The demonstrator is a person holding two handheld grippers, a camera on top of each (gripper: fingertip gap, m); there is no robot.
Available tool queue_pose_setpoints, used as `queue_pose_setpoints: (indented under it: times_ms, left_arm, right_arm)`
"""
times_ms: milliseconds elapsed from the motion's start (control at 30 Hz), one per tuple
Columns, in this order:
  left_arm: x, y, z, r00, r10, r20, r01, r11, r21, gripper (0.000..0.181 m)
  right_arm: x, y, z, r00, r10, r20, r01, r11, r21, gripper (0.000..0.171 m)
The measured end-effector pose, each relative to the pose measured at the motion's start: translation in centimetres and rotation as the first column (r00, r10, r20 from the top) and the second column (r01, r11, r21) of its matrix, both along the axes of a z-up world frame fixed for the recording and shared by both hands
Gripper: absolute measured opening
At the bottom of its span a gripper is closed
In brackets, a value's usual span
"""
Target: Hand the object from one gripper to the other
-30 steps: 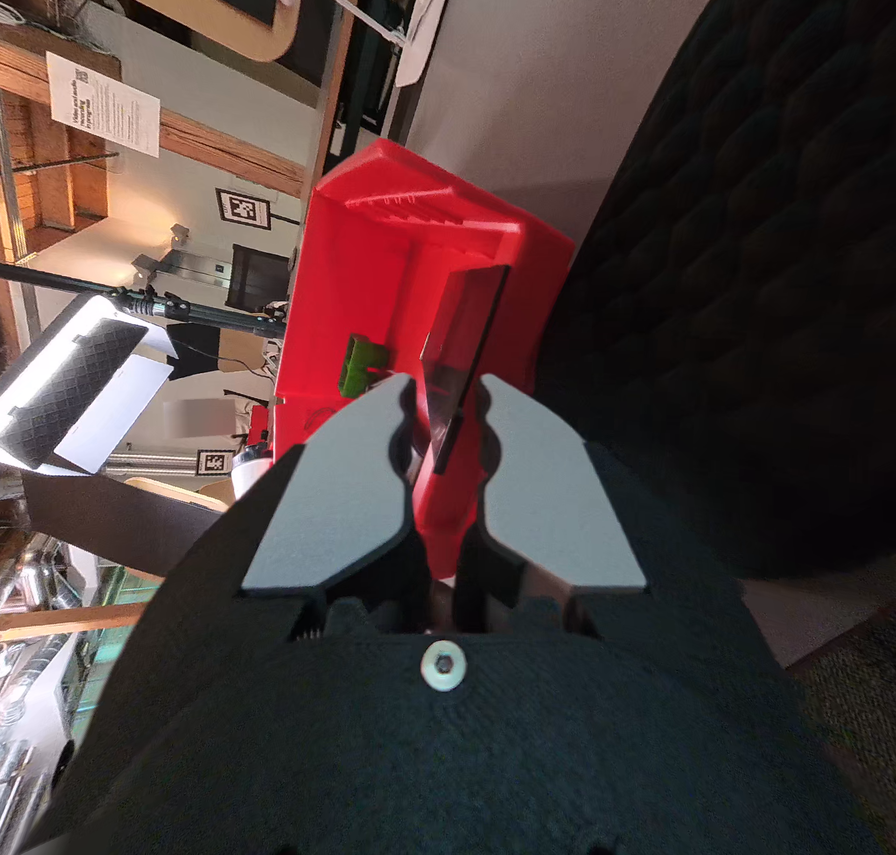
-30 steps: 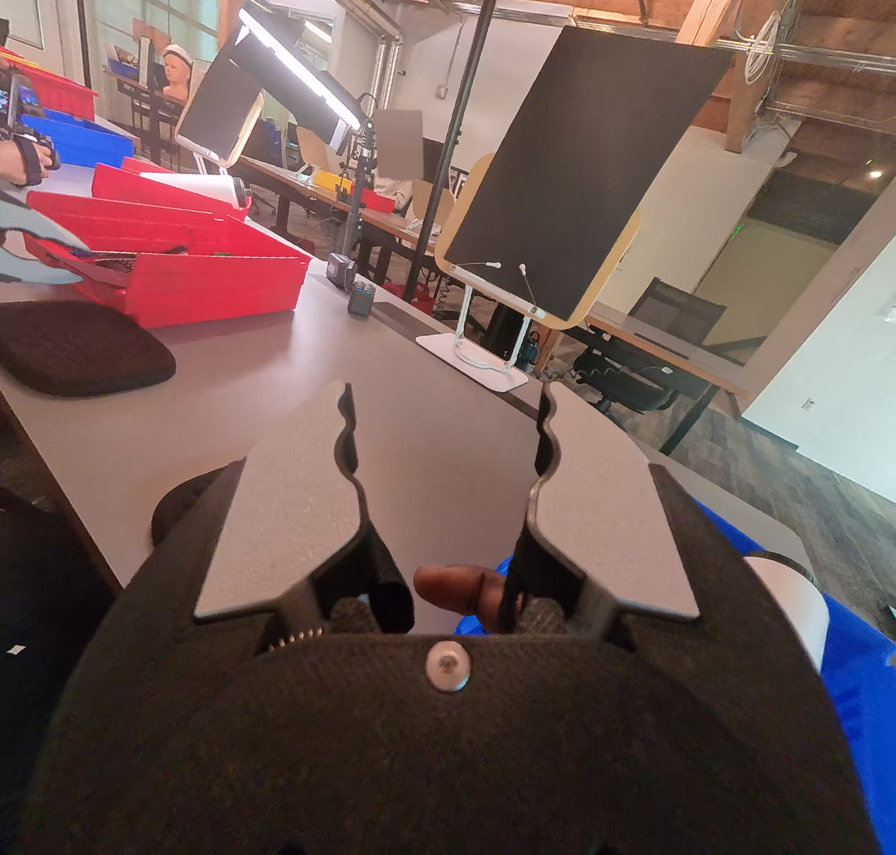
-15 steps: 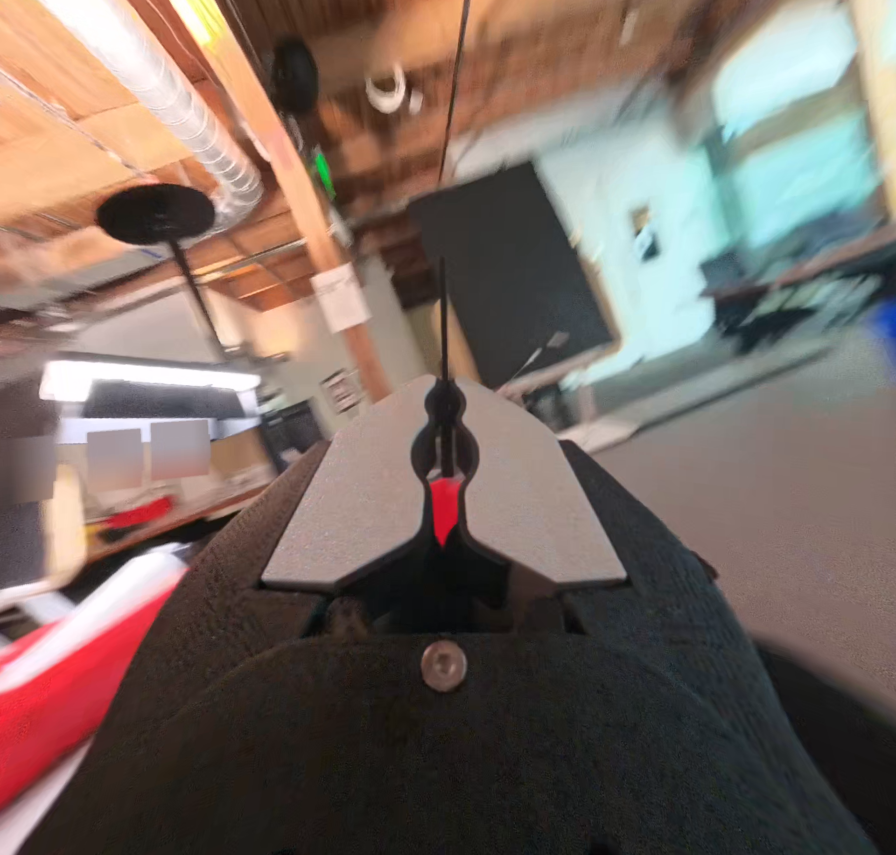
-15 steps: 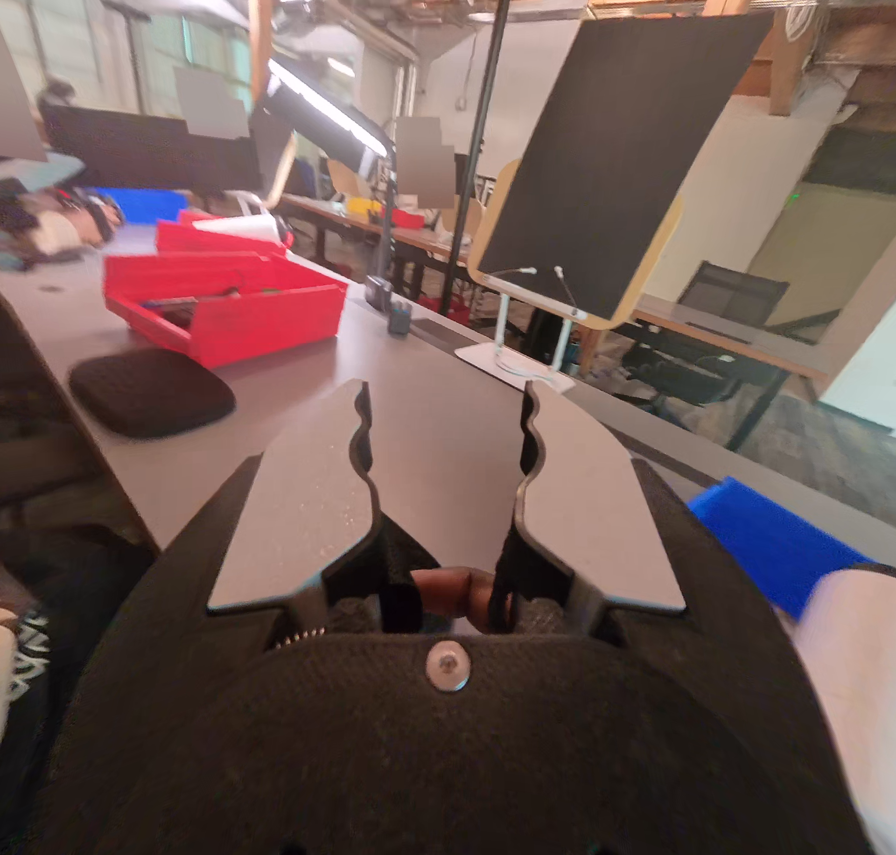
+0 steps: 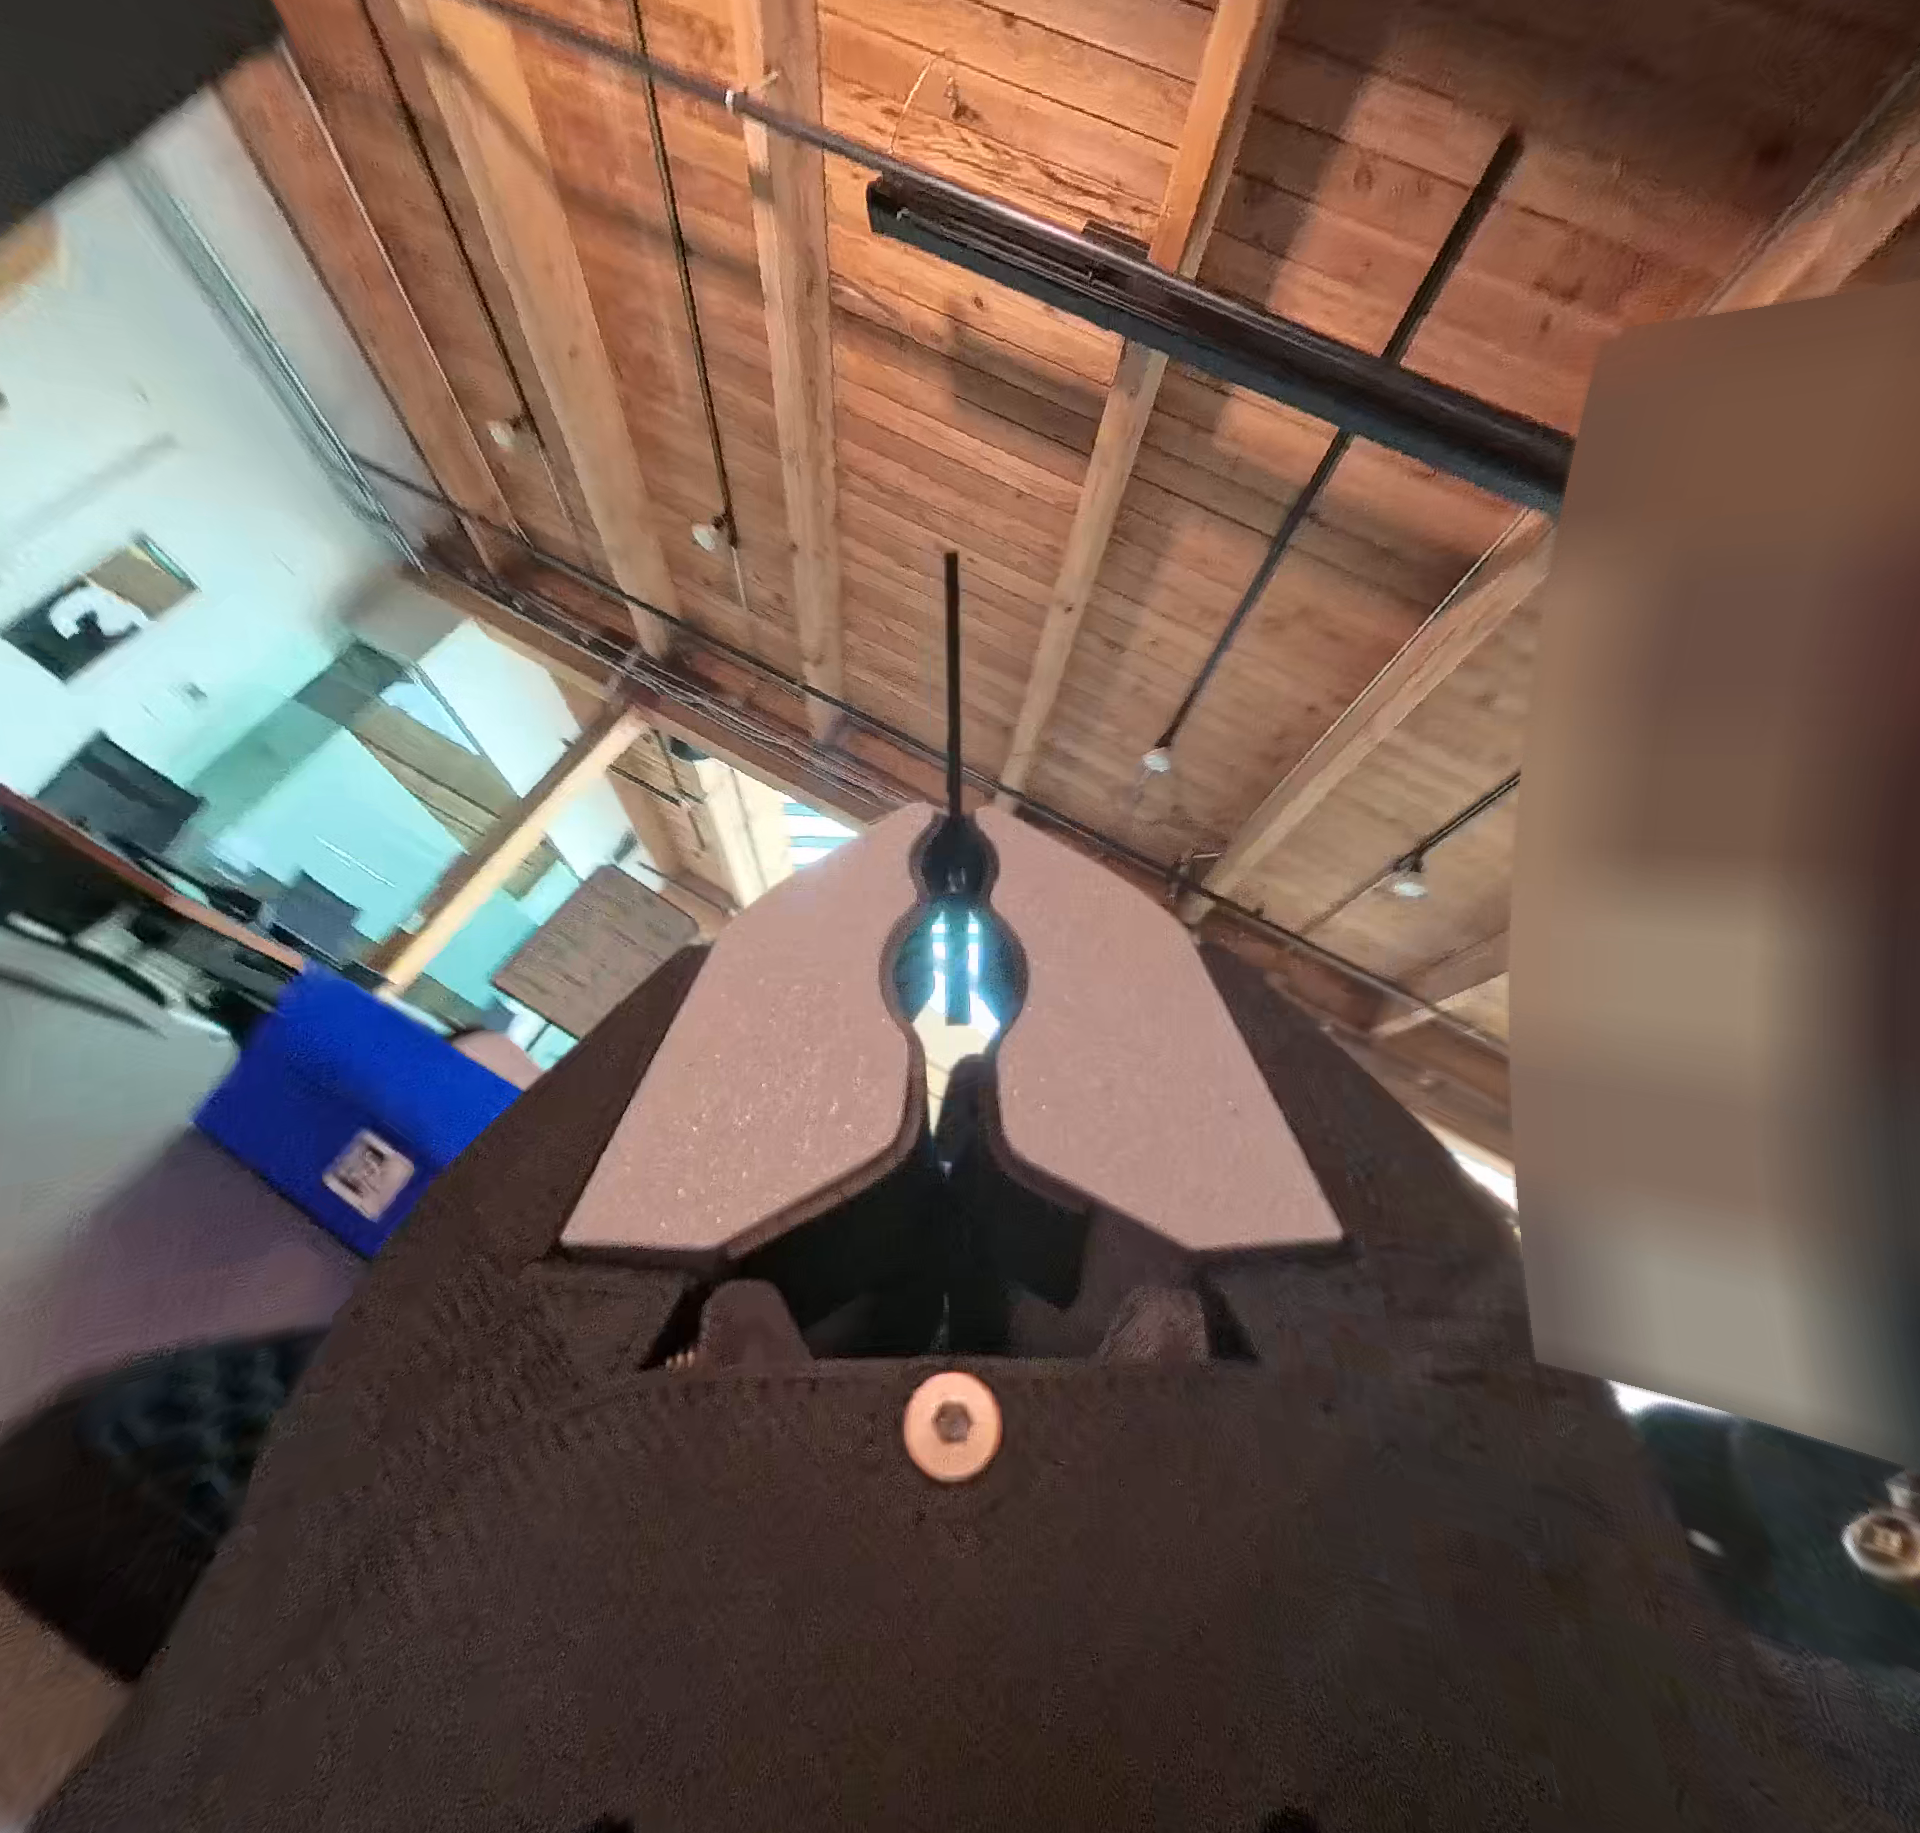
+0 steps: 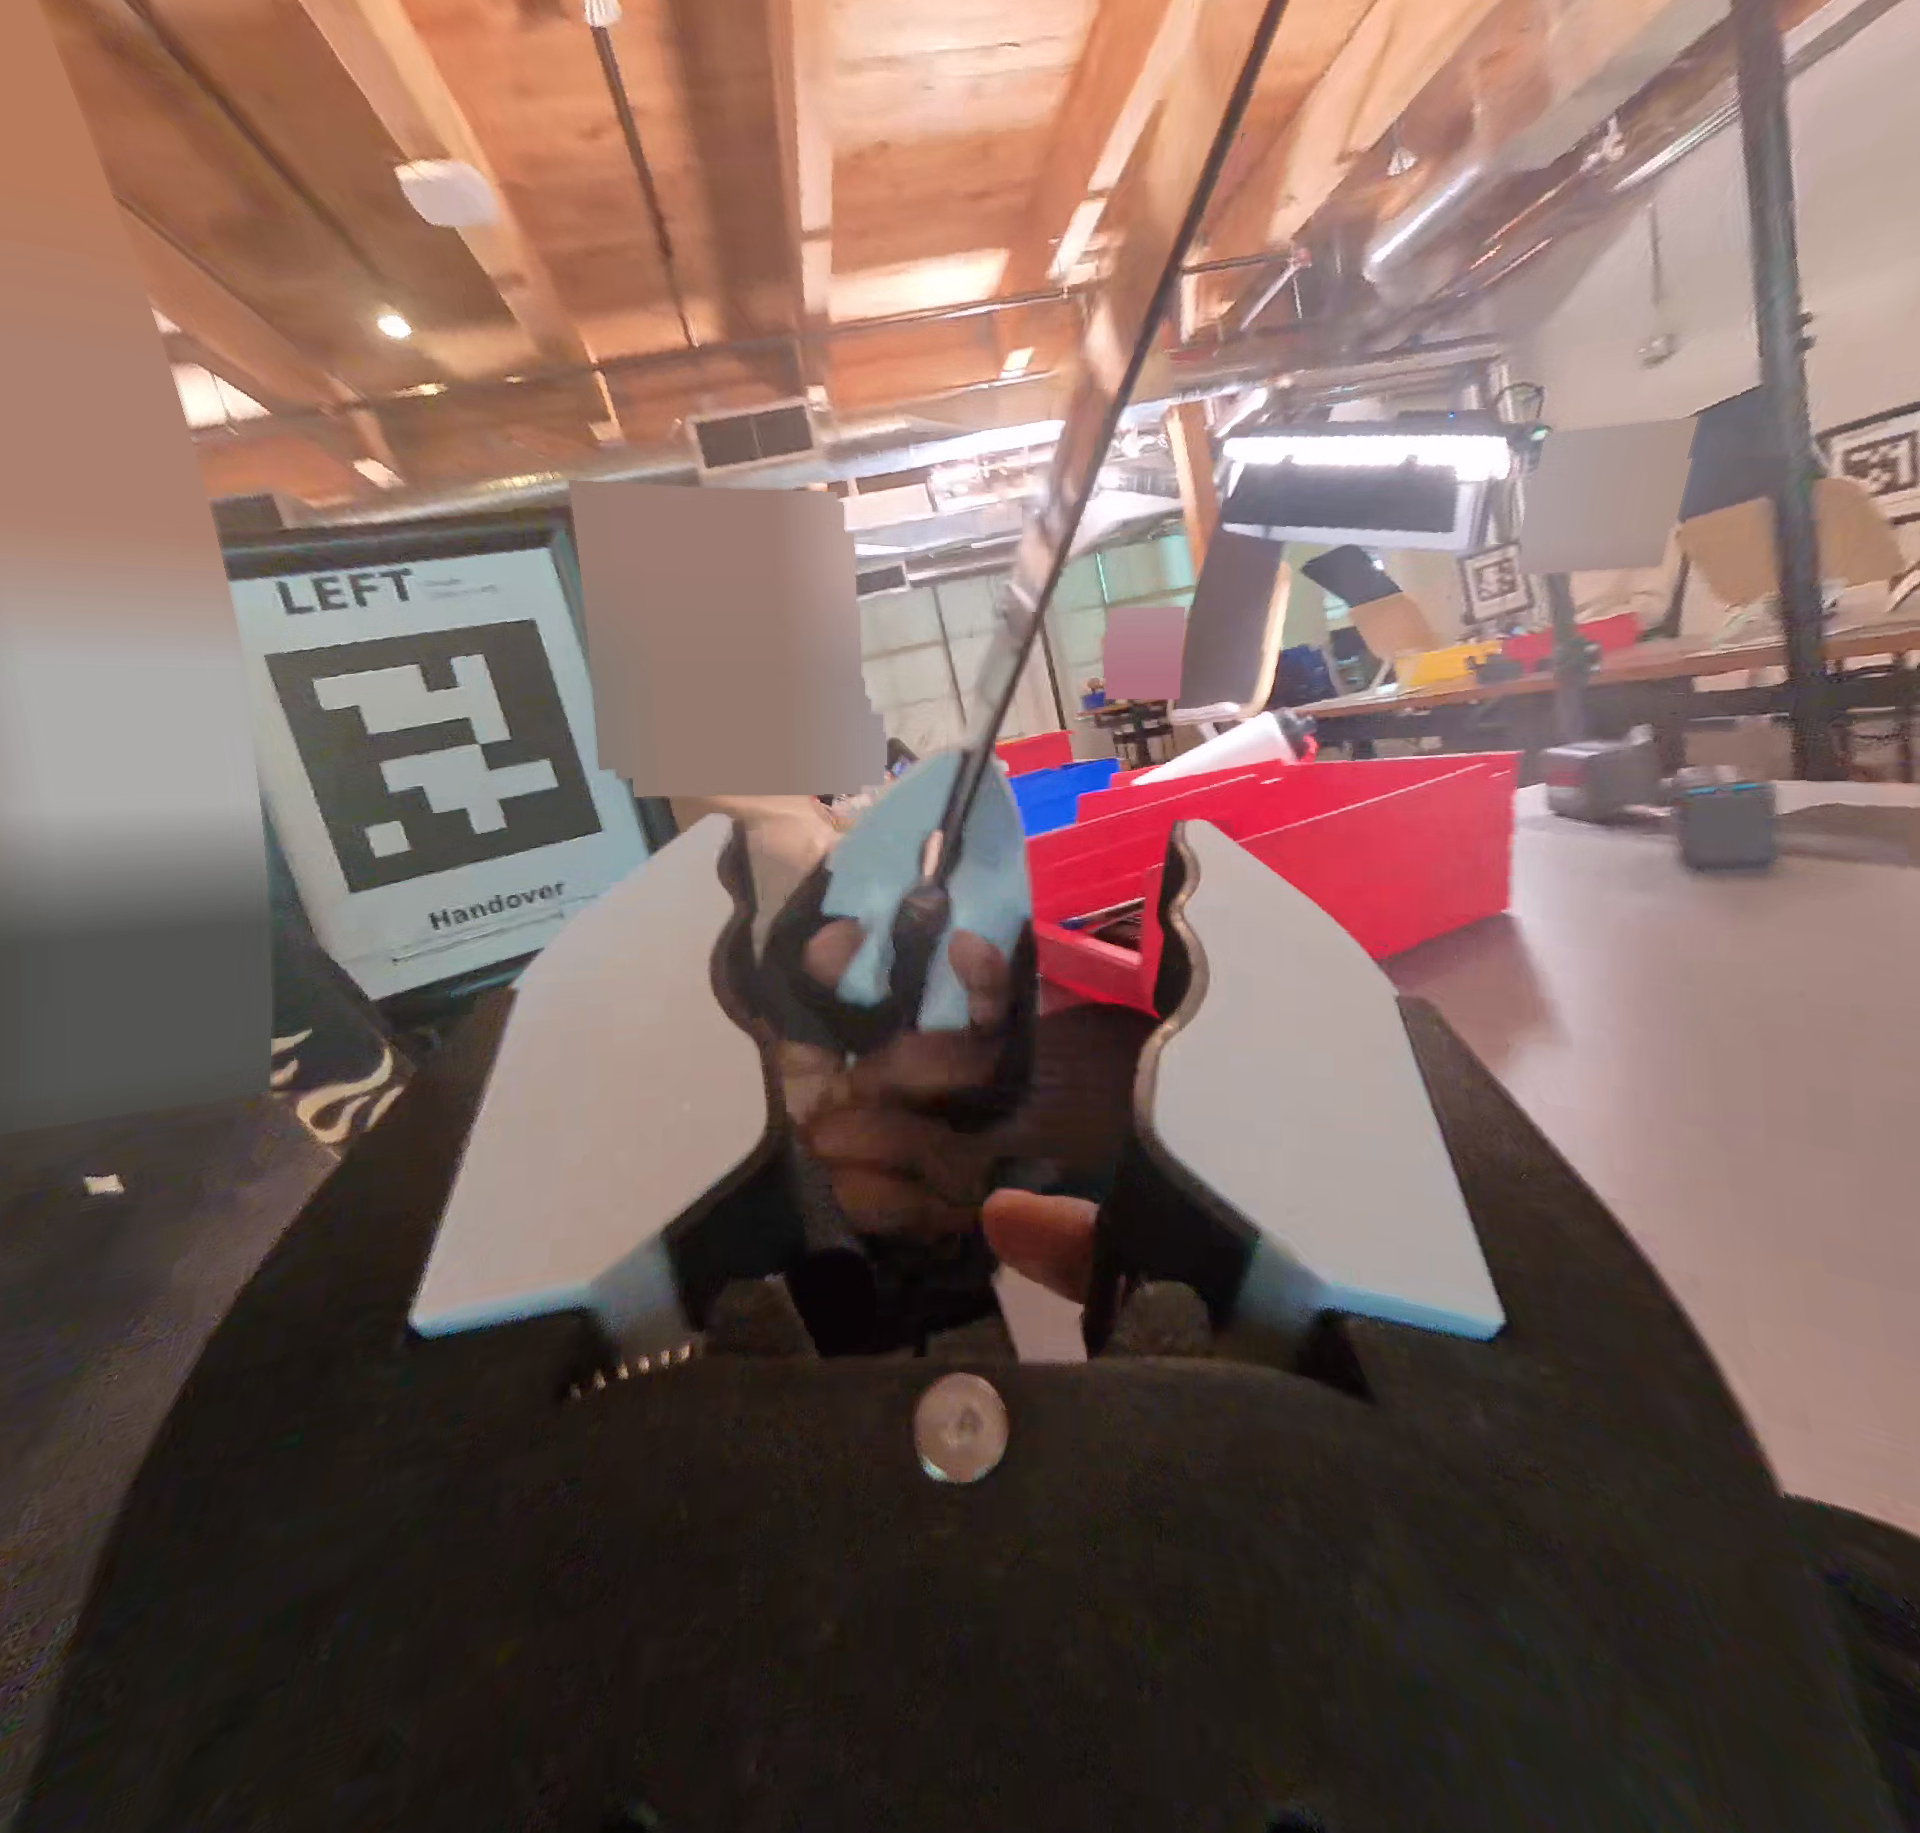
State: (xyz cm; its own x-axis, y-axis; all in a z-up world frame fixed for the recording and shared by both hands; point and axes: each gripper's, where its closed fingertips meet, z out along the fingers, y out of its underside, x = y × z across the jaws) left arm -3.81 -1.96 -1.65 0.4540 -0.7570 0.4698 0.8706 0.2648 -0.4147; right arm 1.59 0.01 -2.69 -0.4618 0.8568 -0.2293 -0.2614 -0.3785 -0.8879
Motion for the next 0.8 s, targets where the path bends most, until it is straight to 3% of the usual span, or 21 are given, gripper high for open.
queue_pose_setpoints:
  times_ms: [133,233,267,333,400,467,500,567,633,667,733,800]
  left_arm:
    - [1.6,1.1,-2.0,0.999,-0.049,0.007,0.049,0.997,-0.051,0.001]
    - [3.0,1.3,-2.6,0.995,-0.059,-0.078,0.053,0.996,-0.073,0.001]
    - [3.7,1.4,-2.9,0.99,-0.069,-0.121,0.058,0.994,-0.087,0.001]
    - [4.4,1.8,-3.4,0.981,-0.065,-0.185,0.042,0.991,-0.126,0.003]
    - [3.6,2.3,-3.7,0.961,0.026,-0.274,-0.072,0.985,-0.159,0.028]
    - [2.0,1.9,-3.2,0.889,0.211,-0.407,-0.275,0.956,-0.105,0.047]
    - [1.4,1.7,-2.8,0.805,0.32,-0.5,-0.403,0.913,-0.064,0.054]
    - [1.8,1.8,-2.4,0.508,0.468,-0.723,-0.604,0.792,0.089,0.071]
    - [2.8,2.9,-2.3,0.176,0.501,-0.847,-0.703,0.666,0.248,0.087]
    - [3.4,3.7,-2.5,0.047,0.478,-0.877,-0.718,0.627,0.303,0.093]
    - [4.2,5.4,-3.2,-0.111,0.401,-0.909,-0.733,0.585,0.348,0.097]
    - [4.2,6.9,-4.3,-0.178,0.314,-0.933,-0.755,0.564,0.334,0.099]
  right_arm:
    - [0.2,0.8,0.8,0.997,-0.046,-0.069,0.035,0.988,-0.149,0.062]
    - [0.9,2.9,1.4,0.985,-0.149,-0.089,0.133,0.978,-0.164,0.031]
    - [1.0,3.3,1.5,0.981,-0.167,-0.094,0.153,0.978,-0.145,0.012]
    - [1.3,3.7,1.6,0.983,-0.167,-0.077,0.157,0.98,-0.119,0.004]
    - [1.4,3.9,1.6,0.994,-0.114,-0.008,0.112,0.989,-0.099,0.002]
    - [1.5,5.5,1.7,0.981,-0.188,0.056,0.191,0.98,-0.053,0.002]
    - [1.7,6.4,1.9,0.966,-0.25,0.072,0.253,0.967,-0.026,0.002]
    - [2.1,7.8,2.1,0.932,-0.352,0.084,0.352,0.936,0.01,0.001]
    - [2.1,7.8,2.1,0.918,-0.387,0.088,0.387,0.922,0.016,0.001]
    - [1.9,7.5,1.8,0.914,-0.394,0.095,0.394,0.919,0.022,0.001]
    - [1.2,6.4,1.0,0.912,-0.394,0.118,0.391,0.919,0.049,0.001]
    - [0.6,5.2,0.4,0.916,-0.376,0.137,0.371,0.927,0.064,0.002]
